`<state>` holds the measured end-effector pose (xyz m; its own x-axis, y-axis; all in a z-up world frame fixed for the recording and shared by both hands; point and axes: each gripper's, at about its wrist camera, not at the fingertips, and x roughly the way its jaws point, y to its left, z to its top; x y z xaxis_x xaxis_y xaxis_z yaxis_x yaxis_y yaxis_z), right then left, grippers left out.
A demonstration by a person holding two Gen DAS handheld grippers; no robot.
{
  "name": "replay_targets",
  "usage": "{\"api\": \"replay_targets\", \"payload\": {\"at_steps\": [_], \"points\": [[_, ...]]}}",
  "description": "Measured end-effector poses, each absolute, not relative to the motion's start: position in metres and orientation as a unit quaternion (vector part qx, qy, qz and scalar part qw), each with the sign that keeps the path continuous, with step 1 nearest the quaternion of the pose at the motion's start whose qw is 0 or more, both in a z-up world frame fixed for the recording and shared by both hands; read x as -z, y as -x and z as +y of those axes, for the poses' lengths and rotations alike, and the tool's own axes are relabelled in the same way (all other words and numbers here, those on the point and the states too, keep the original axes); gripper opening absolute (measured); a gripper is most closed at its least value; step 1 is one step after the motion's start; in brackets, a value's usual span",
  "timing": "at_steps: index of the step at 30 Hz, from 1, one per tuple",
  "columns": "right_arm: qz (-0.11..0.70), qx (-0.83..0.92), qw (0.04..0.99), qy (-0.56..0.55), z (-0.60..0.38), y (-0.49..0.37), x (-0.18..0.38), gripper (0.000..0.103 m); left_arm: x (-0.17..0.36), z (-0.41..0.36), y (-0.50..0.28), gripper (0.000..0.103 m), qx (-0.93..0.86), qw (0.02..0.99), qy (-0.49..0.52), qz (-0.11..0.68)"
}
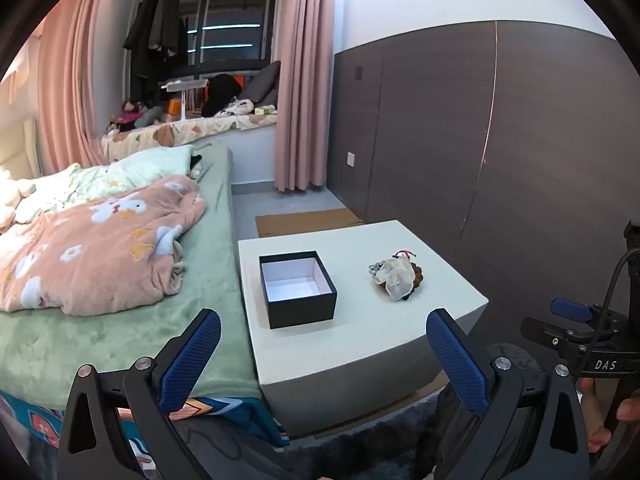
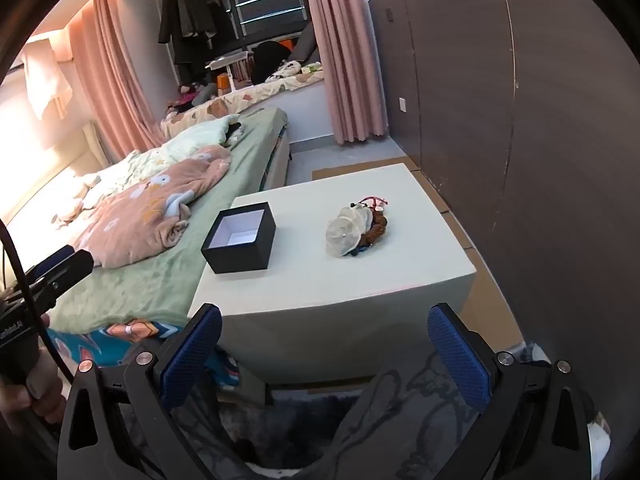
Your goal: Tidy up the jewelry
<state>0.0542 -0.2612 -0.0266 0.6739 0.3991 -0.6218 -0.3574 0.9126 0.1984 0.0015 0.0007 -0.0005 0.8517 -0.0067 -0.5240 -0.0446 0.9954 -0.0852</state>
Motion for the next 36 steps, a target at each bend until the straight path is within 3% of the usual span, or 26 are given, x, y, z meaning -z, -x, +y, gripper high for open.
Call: {"api": "replay_targets", "payload": {"at_steps": [36], "points": [[0.344,-0.186,0.92,-0.041,-0.279,-0.05,0.01,0.103,-0.015,-0.011,0.01,0.102,-0.023,0.966,0.04,0.253]]}}
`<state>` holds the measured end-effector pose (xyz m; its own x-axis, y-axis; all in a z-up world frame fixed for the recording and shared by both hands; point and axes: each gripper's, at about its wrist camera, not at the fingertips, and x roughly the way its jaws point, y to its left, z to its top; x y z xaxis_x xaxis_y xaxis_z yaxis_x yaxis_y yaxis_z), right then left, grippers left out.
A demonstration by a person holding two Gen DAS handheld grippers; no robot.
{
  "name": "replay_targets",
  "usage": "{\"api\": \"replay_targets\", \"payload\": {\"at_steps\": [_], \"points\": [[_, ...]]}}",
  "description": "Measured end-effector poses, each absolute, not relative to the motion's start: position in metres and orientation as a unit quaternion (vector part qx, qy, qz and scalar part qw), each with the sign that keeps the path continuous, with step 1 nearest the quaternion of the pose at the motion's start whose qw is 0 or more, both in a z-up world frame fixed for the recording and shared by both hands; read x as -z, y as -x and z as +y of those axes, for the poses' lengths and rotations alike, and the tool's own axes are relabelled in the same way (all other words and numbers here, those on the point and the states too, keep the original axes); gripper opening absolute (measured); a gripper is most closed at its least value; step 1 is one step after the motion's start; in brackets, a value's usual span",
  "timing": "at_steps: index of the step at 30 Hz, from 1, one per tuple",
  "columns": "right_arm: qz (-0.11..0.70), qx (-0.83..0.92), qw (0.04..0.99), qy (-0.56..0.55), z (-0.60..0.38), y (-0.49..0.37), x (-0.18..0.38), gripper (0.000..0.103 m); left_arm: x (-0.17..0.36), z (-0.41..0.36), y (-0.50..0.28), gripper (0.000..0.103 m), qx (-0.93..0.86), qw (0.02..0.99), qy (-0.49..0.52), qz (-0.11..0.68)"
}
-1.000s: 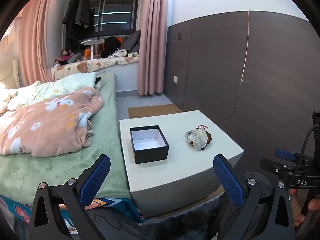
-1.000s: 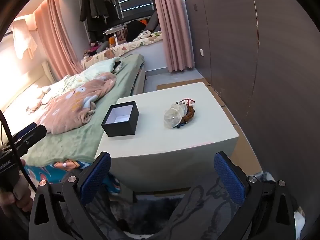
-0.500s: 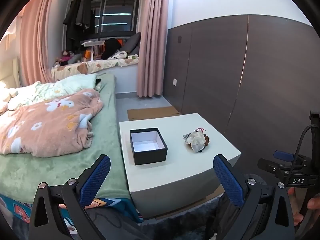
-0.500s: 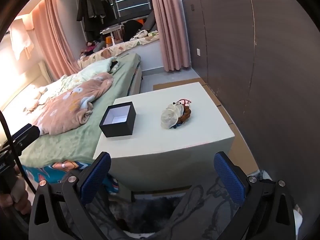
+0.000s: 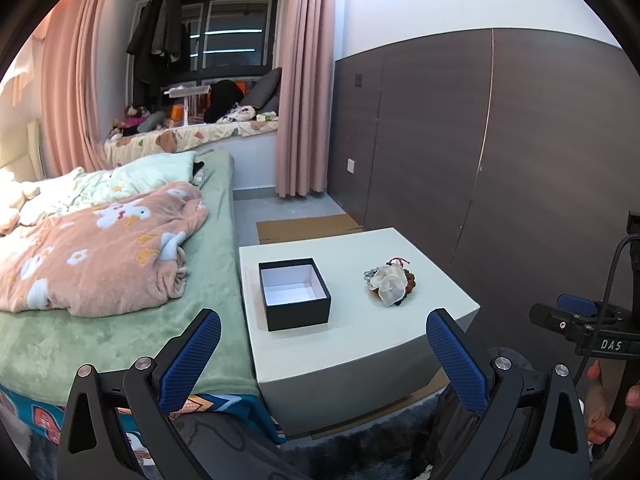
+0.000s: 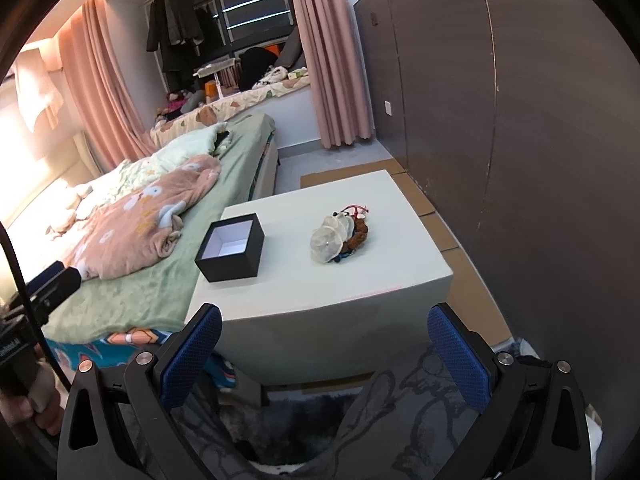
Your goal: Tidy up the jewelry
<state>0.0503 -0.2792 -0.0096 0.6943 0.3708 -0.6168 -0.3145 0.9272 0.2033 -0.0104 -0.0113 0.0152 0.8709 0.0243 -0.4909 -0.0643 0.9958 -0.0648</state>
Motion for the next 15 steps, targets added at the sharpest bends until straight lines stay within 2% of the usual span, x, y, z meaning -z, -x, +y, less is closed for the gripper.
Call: {"api": "replay_targets", "payload": {"at_steps": [15], "points": [[0.335,-0.182,0.923,-0.051,-0.292,-0.044,0.0,0.103,-0.02,-0.021,0.018,0.102,-0.016,0.969,0.034,0.246]]}}
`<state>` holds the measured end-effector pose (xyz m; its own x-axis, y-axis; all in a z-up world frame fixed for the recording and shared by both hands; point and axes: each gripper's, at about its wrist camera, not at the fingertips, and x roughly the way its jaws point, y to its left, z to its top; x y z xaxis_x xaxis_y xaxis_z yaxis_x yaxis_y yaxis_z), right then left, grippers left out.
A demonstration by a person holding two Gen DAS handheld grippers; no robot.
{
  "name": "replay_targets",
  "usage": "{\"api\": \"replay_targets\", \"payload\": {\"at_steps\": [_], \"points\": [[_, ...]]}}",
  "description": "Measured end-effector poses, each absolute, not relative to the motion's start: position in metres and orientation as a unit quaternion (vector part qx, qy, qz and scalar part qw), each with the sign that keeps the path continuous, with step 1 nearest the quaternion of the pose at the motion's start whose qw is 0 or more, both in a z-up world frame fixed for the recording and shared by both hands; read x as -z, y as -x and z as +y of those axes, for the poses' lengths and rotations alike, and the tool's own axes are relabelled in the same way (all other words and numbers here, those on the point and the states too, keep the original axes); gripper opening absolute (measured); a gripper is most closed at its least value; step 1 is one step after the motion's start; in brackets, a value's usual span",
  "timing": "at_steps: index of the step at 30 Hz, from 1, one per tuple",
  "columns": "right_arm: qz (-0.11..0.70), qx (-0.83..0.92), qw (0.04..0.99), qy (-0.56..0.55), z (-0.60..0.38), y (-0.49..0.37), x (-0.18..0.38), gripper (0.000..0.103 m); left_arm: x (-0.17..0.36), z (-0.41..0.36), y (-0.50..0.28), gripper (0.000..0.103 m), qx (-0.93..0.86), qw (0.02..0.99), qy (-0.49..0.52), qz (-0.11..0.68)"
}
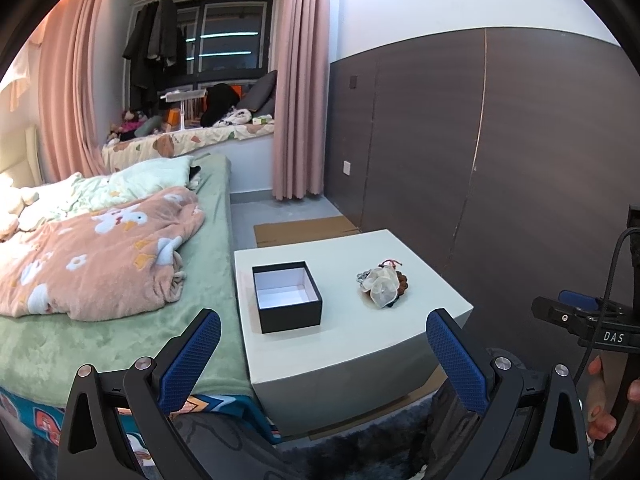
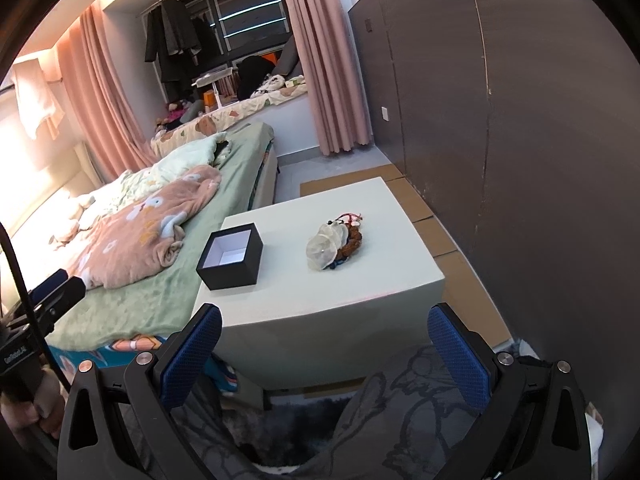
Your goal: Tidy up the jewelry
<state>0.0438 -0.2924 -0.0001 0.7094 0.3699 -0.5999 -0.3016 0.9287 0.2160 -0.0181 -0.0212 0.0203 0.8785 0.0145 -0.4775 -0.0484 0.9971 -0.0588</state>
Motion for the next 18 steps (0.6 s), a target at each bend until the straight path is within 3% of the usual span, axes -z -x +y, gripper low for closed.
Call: {"api": "replay_targets", "payload": {"at_steps": [18], "points": [[0.328,-0.179,0.926,-0.051,-0.303,-0.043,-0.004,0.103,-0.031,-0.027,0.021,0.102,-0.008,0.97,0.039,0.239]]}}
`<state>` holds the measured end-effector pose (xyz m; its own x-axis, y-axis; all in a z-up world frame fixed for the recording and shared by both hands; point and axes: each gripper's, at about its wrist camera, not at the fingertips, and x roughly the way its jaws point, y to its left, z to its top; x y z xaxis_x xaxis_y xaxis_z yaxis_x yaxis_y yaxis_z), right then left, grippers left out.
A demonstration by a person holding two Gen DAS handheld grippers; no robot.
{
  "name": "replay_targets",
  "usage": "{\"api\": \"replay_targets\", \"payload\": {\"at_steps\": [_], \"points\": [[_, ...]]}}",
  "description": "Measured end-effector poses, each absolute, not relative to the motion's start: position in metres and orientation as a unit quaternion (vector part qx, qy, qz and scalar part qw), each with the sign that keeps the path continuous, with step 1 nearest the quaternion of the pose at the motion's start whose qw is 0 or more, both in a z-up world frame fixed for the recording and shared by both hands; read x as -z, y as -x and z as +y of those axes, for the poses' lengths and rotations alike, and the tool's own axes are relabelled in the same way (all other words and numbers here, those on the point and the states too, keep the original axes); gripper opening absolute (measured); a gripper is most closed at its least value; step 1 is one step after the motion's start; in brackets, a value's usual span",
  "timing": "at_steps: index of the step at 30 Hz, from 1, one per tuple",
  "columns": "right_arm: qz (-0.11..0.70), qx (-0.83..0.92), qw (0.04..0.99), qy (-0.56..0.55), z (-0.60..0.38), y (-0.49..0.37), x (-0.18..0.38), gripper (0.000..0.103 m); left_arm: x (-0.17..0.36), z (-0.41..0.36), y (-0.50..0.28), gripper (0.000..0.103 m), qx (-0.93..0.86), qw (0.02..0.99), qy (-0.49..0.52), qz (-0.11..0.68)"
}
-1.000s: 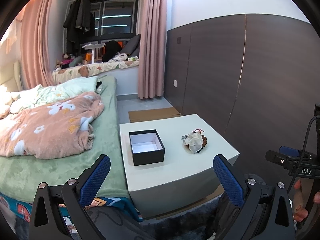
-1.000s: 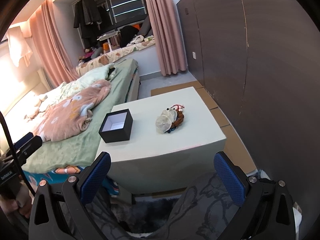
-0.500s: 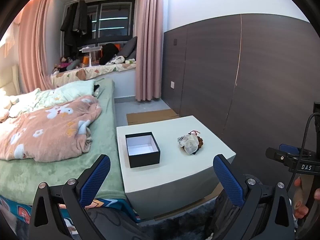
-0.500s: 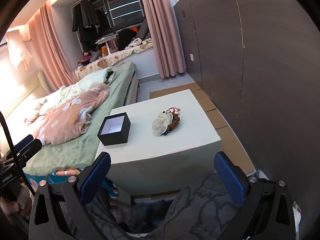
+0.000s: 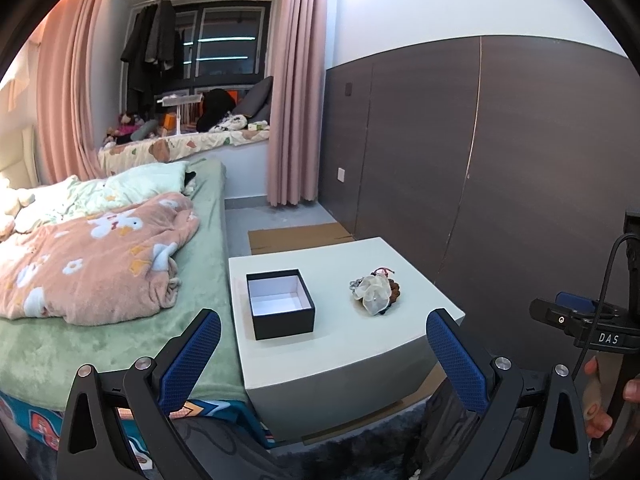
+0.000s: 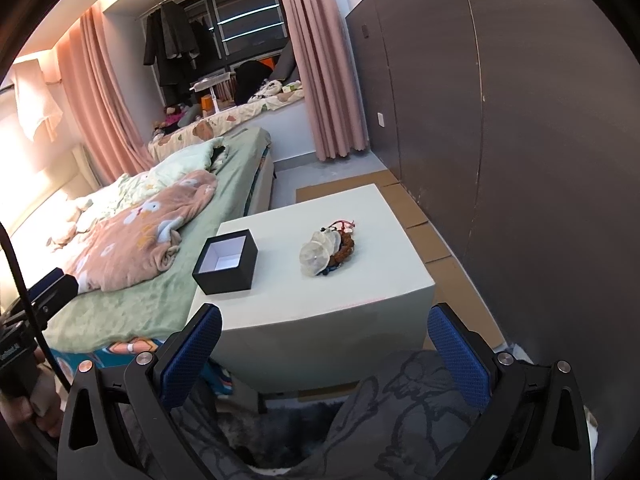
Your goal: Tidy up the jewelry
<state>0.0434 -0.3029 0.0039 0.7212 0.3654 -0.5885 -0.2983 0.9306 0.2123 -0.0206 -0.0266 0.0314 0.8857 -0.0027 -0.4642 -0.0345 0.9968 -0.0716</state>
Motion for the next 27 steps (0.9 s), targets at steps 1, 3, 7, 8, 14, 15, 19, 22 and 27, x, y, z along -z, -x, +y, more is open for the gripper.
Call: {"api": "replay_targets", "payload": {"at_steps": [1,3,7,8,14,15,19,22,27], "points": [[0.327,-0.179,0.927,-0.052,-0.3037,-0.044,-0.0042,0.103,-0.0322,-0.0268,0.0213,0.102,-0.008,0.97,0.038,0.238],[0.327,-0.179,0.926,-0.052,-0.3046,-0.0444,-0.0044,0.103,-0.0331,-0.0271,0.0213,0.102,-0.008,0.971,0.037,0.237],[0.327,-0.18,0.926,-0.052,-0.3048,-0.0445,-0.0048,0.103,-0.0342,-0.0286,0.0226,0.102,-0.007,0.971,0.038,0.238],[0.327,-0.18,0.926,-0.051,-0.3047,-0.0447,-0.0049,0.103,-0.0345,-0.0287,0.0223,0.102,-0.007,0.971,0.038,0.238],[0.324,-0.181,0.927,-0.05,-0.3053,-0.0426,-0.0071,0.103,-0.0349,-0.0284,0.0227,0.102,-0.007,0.971,0.039,0.238],[0.325,-0.181,0.927,-0.051,-0.3045,-0.0424,-0.0068,0.103,-0.0349,-0.0284,0.0226,0.102,-0.007,0.971,0.039,0.237],[0.325,-0.181,0.927,-0.052,-0.3055,-0.0424,-0.0077,0.103,-0.0346,-0.0286,0.0226,0.102,-0.007,0.971,0.039,0.238],[0.325,-0.184,0.926,-0.054,-0.3057,-0.042,-0.0077,0.103,-0.0342,-0.0299,0.0217,0.102,-0.005,0.97,0.041,0.238],[0.33,-0.186,0.924,-0.059,-0.3017,-0.0437,-0.0092,0.103,-0.0315,-0.0304,0.0168,0.102,0.004,0.97,0.045,0.238]]}}
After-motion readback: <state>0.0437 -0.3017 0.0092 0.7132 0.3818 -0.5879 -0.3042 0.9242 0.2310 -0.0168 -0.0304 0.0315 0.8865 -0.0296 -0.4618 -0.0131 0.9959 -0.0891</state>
